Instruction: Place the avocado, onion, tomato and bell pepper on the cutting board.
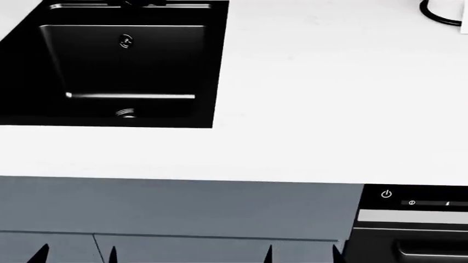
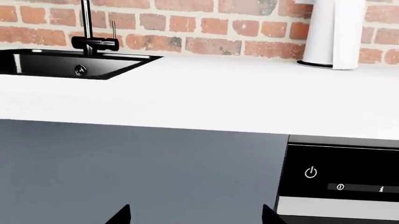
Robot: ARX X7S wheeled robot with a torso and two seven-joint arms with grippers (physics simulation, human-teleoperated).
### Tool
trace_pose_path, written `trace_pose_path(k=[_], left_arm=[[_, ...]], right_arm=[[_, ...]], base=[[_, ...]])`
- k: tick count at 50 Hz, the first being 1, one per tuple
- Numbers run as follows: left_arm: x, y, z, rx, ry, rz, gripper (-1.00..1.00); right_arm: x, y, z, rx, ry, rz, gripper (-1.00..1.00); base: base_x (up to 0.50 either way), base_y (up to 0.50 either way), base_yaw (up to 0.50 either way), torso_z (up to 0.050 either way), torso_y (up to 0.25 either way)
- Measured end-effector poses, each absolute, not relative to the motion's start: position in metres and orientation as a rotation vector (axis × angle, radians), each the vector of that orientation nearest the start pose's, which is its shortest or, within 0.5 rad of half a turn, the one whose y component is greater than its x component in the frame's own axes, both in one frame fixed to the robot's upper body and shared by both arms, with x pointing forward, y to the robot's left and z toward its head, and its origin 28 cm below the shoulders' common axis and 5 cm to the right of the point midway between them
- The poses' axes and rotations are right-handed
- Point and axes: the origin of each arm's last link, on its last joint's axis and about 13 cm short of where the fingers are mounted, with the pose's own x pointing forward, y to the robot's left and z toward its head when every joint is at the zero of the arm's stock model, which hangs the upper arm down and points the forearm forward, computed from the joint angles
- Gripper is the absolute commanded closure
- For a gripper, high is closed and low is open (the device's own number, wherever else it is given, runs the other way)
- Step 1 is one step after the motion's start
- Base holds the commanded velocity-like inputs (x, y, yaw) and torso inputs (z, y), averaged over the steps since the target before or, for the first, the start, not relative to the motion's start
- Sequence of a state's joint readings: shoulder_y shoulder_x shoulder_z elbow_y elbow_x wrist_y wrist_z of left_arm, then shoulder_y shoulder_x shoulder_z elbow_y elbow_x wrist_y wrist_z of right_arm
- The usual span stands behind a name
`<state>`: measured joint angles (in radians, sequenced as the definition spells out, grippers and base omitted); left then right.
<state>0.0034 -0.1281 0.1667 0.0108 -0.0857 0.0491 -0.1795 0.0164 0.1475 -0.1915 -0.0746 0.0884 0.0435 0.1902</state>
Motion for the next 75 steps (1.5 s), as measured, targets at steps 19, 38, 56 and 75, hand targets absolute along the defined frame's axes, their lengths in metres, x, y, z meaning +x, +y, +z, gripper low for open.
trace_pose_path(k=[19,38,56,75], left_arm=[[0.2074,0.2023,0.0163,0.032,-0.049,0.014,-1.00],[0.2068,0.2024,0.0171,0.033,-0.053,0.015,-1.00],[0.2067,0.2025,0.0171,0.031,-0.057,0.017,-1.00],[0.2063,0.2023,0.0184,0.032,-0.060,0.018,-1.00]], right_arm=[[0.2114,-0.0918,0.0258,-0.058,-0.035,0.006,-1.00],[0.2112,-0.0916,0.0261,-0.068,-0.041,0.006,-1.00],[0.2111,-0.0915,0.0263,-0.072,-0.045,0.004,-1.00],[0.2106,-0.0914,0.0271,-0.075,-0.050,0.003,-1.00]], base=[[0.00,0.41,0.00,0.000,0.000],[0.00,0.45,0.00,0.000,0.000],[0.00,0.47,0.00,0.000,0.000],[0.00,0.48,0.00,0.000,0.000]])
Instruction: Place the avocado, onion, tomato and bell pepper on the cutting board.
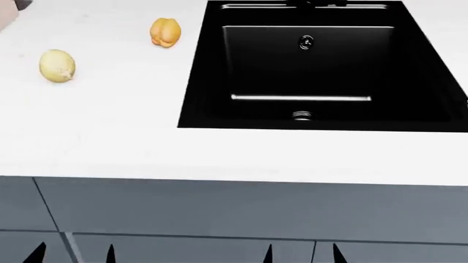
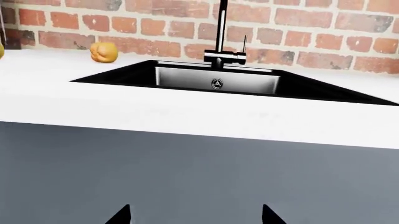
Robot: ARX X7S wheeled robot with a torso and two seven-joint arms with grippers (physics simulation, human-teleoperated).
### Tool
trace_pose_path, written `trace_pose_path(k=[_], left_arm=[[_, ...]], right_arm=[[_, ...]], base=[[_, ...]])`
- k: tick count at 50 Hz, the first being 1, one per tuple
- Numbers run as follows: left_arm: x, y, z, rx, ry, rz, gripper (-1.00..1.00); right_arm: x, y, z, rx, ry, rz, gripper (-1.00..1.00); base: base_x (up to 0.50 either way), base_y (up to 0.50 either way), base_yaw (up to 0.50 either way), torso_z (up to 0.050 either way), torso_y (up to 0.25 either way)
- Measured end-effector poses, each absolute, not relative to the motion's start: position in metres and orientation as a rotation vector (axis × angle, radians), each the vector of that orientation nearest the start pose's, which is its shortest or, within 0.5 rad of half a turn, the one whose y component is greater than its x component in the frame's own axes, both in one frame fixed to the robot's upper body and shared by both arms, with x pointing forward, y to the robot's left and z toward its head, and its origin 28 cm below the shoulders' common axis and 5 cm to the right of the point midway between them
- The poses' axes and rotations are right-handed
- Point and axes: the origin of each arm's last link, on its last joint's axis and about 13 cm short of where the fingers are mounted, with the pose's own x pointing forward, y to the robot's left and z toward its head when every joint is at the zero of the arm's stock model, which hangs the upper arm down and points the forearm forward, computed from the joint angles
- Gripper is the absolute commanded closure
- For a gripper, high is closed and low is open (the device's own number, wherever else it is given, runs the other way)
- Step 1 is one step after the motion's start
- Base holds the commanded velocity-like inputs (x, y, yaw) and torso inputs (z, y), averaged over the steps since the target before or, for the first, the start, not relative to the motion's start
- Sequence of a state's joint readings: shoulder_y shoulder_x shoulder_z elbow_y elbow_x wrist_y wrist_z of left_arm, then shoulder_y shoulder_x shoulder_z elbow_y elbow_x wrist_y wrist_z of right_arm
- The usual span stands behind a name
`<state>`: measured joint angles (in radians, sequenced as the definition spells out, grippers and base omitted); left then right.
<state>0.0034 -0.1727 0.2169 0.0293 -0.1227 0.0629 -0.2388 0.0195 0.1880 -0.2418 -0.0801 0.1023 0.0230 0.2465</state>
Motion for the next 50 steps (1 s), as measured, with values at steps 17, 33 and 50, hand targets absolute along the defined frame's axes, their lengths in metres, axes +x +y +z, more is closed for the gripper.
trace_pose_path(k=[17,33,50], left_arm=[[0.206,0.202,0.018,0.038,-0.058,0.016,-1.00],[0.206,0.202,0.018,0.049,-0.063,0.017,-1.00],[0.206,0.204,0.038,0.094,-0.080,0.021,-1.00]], right_arm=[[0.211,-0.091,0.028,-0.078,-0.050,0.005,-1.00],[0.210,-0.092,0.029,-0.063,-0.063,-0.006,-1.00],[0.208,-0.092,0.049,-0.094,-0.095,-0.027,-1.00]], base=[[0.00,0.48,0.00,0.000,0.000],[0.00,0.21,0.00,0.000,0.000],[0.00,0.00,0.00,0.000,0.000]])
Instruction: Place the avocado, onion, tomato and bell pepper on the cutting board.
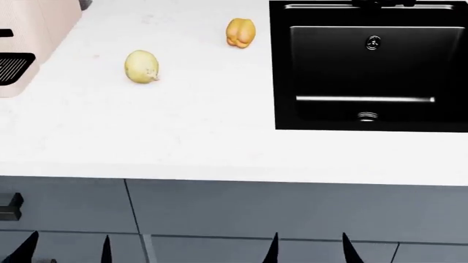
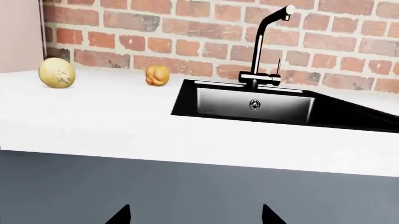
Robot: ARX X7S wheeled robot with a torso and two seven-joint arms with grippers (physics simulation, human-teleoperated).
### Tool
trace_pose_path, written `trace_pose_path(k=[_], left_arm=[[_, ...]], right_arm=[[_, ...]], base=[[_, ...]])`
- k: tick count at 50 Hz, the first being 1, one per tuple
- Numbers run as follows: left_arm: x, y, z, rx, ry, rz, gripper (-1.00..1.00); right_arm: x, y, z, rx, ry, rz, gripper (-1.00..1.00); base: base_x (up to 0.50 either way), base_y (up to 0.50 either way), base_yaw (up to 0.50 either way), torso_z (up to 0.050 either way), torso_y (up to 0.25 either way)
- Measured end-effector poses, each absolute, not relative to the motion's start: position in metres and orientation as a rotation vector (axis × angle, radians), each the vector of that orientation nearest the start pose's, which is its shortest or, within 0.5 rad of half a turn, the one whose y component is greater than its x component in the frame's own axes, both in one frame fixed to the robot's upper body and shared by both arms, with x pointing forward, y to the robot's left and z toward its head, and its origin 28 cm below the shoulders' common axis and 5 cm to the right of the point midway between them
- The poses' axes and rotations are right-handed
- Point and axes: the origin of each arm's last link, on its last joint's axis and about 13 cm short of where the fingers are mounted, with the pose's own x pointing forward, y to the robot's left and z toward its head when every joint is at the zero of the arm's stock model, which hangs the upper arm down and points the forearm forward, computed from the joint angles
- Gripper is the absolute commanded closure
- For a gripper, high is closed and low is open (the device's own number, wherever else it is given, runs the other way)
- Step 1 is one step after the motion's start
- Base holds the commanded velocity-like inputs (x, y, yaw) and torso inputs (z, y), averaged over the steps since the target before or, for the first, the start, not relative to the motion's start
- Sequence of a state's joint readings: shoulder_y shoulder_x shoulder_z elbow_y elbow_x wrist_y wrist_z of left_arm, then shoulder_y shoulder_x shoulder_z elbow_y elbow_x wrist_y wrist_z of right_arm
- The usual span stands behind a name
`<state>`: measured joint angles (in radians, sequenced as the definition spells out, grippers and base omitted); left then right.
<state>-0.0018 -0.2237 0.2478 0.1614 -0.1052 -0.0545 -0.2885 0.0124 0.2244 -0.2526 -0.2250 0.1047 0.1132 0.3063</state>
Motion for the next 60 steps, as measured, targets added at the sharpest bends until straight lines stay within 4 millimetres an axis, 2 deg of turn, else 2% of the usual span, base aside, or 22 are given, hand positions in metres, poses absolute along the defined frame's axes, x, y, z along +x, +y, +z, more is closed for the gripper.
trace_pose_path(k=[16,34,49,60], left_arm=[[0.206,0.208,0.095,0.114,-0.112,0.013,-1.00],[0.217,0.218,0.168,0.125,-0.182,-0.010,-1.00],[0.236,0.233,0.221,0.175,-0.257,-0.029,-1.00],[0.256,0.243,0.264,0.174,-0.298,-0.029,-1.00]], right_arm=[[0.211,-0.096,0.112,-0.116,-0.184,-0.042,-1.00],[0.224,-0.101,0.187,-0.171,-0.259,-0.030,-1.00],[0.249,-0.113,0.246,-0.187,-0.303,0.026,-1.00],[0.272,-0.124,0.291,-0.175,-0.328,0.064,-1.00]], base=[[0.00,0.00,0.00,0.000,0.000],[0.00,0.00,0.00,0.000,0.000],[0.00,0.00,0.00,0.000,0.000],[0.00,0.00,0.00,0.000,0.000]])
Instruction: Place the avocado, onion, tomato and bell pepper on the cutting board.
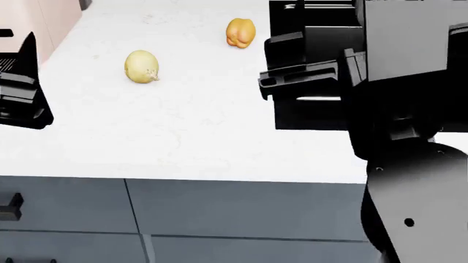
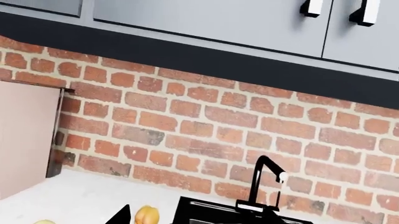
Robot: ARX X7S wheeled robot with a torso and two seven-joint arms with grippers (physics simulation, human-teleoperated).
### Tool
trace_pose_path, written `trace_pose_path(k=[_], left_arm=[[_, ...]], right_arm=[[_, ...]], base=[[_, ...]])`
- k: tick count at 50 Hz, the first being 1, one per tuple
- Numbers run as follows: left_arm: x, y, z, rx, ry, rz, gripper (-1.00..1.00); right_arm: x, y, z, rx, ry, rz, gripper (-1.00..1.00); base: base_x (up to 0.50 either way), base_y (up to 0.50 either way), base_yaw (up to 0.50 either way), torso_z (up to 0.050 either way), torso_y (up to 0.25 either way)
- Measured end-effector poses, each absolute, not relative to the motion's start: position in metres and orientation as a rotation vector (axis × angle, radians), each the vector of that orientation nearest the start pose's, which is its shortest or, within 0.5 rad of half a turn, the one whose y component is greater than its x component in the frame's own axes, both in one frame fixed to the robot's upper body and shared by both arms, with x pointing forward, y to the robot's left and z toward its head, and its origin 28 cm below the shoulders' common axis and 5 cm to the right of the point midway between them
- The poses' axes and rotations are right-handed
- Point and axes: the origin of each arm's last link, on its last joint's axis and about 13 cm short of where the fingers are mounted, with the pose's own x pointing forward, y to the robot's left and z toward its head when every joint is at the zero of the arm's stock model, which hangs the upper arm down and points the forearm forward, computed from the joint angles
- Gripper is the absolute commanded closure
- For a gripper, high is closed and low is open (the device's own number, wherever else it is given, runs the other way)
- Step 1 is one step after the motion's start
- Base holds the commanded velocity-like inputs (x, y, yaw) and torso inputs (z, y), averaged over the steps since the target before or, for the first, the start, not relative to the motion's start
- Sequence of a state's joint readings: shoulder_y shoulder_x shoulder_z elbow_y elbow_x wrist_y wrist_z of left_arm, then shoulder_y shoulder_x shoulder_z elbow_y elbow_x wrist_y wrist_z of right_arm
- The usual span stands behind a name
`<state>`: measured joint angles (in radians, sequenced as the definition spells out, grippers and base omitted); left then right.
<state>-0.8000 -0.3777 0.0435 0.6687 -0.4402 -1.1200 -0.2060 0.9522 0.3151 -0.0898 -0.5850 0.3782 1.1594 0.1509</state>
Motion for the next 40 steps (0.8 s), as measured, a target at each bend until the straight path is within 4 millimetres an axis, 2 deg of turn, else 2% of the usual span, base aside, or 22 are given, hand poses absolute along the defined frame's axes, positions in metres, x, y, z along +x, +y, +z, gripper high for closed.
trace_pose_path(k=[9,18,40], left_arm=[[0.273,0.250,0.291,0.158,-0.308,-0.029,-1.00],[0.285,0.254,0.314,0.134,-0.319,-0.033,-1.00],[0.291,0.255,0.327,0.109,-0.332,-0.039,-1.00]], right_arm=[[0.287,-0.130,0.324,-0.193,-0.331,0.103,-1.00],[0.297,-0.134,0.345,-0.212,-0.329,0.109,-1.00],[0.305,-0.135,0.356,-0.238,-0.312,0.111,-1.00]], base=[[0.00,0.00,0.00,0.000,0.000],[0.07,0.00,0.00,0.000,0.000],[0.36,0.00,0.00,0.000,0.000]])
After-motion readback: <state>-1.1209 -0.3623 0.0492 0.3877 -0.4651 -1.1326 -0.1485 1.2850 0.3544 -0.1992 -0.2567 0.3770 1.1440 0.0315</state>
